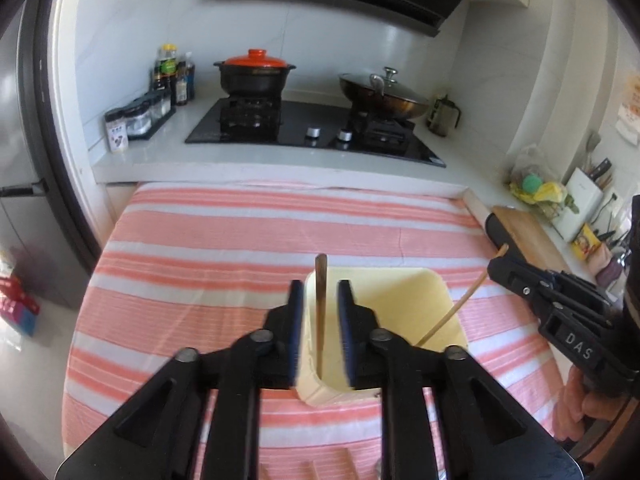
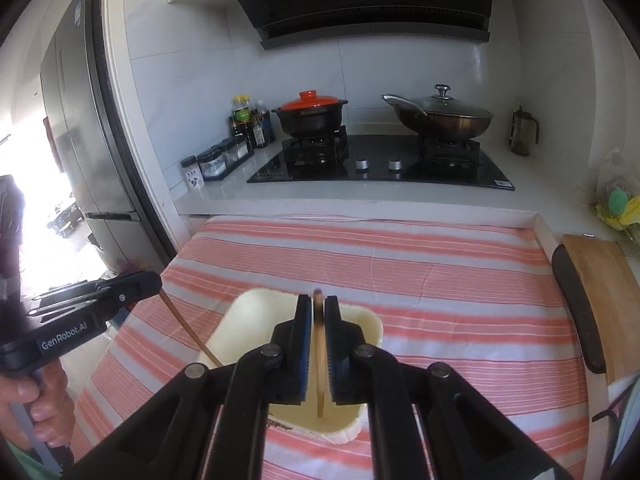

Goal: Organize utensils
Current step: 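Open the right gripper to drop the chopstick into the holder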

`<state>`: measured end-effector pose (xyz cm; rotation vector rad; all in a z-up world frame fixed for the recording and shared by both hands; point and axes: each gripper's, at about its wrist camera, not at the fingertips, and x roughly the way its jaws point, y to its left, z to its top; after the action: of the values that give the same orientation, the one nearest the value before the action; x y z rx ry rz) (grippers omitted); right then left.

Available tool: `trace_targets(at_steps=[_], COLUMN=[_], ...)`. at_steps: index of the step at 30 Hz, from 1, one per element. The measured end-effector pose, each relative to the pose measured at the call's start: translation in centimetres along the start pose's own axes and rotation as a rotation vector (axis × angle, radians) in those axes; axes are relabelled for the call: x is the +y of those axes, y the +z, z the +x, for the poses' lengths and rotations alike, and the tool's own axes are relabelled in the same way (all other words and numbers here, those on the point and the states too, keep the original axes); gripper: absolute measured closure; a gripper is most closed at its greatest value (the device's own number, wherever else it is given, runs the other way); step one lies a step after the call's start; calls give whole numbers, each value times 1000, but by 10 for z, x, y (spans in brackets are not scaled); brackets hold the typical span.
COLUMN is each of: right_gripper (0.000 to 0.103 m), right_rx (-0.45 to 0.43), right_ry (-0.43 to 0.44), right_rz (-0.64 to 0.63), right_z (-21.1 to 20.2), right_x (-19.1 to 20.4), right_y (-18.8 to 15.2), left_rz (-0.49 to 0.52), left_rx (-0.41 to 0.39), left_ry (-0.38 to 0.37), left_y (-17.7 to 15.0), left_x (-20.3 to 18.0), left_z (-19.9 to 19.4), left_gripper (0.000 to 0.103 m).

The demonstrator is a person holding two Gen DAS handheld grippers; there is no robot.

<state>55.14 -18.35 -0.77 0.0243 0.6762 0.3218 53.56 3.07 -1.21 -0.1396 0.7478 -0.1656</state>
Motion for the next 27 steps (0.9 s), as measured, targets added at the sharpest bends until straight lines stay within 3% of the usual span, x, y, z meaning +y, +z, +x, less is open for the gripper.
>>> trace_targets(at_steps=[1, 2, 3, 4, 9, 13, 21, 27], right_gripper=[73, 63, 49, 47, 47, 45, 42, 42], right_rx=[-9, -31, -61, -89, -161, -187, -204, -180], right_ry=[-5, 0, 2, -7, -29, -46, -130, -192], right_rz=[-2, 3, 9, 11, -2, -40, -91, 0], right_z=[-3, -10, -20, -28, -81, -129, -201, -231], right_x=[1, 1, 0, 0, 1, 8, 24, 26], right_y=[-1, -2, -3, -1, -10, -42, -154, -247], left_rz=[-9, -15, -14, -4, 69, 94, 113, 151], left_rx=[-14, -42, -74, -98, -162, -157, -45, -9], left_ry=[3, 10, 20, 25, 36, 18, -8, 44], left_y=[-4, -7, -11, -15, -47, -96, -218, -294], left_x=[2, 4, 6, 6, 3, 3, -3, -20], left_z=[-5, -13, -23, -32, -79, -111, -142, -163], left_gripper=[46, 29, 22, 21, 5, 3, 4, 0])
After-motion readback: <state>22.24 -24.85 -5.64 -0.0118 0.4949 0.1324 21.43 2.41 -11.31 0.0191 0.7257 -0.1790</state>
